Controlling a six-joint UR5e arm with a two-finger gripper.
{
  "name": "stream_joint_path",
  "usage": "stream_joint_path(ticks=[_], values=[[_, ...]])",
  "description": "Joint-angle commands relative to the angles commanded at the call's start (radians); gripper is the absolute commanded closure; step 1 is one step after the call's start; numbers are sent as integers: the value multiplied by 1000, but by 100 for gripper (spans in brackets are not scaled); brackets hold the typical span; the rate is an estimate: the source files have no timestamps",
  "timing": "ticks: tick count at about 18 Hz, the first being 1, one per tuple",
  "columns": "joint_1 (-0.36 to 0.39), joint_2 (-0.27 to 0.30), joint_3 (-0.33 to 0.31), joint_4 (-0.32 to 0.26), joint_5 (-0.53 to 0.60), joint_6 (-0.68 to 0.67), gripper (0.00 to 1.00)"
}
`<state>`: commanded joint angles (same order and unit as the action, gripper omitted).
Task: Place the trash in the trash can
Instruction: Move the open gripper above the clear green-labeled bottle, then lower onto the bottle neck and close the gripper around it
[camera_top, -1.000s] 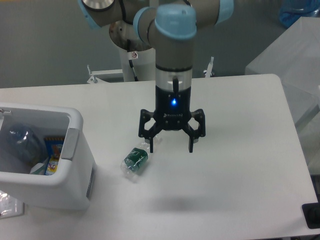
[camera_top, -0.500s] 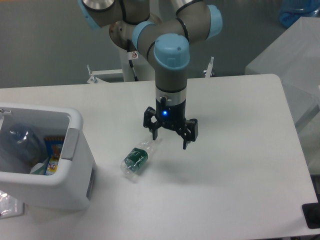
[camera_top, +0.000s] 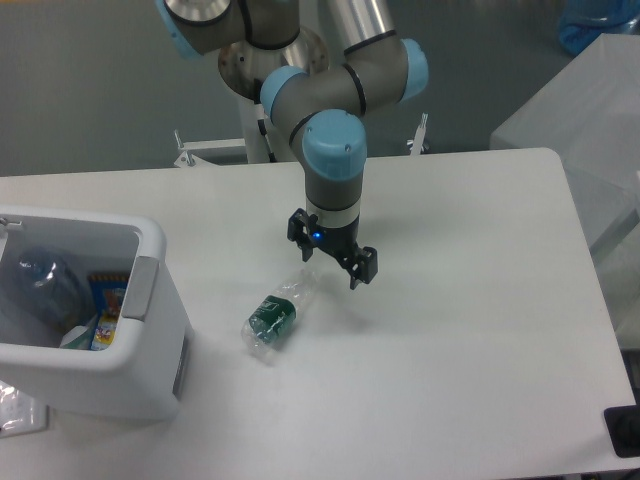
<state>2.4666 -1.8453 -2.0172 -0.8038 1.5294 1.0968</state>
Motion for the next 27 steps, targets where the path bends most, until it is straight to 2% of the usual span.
stream_joint_path(ticks=[12,23,27], values=[[-11,-34,-21,0,20,2,0],[-23,-40,-38,2,17,2,0],[-29,-41,-31,5,18,-6,4]])
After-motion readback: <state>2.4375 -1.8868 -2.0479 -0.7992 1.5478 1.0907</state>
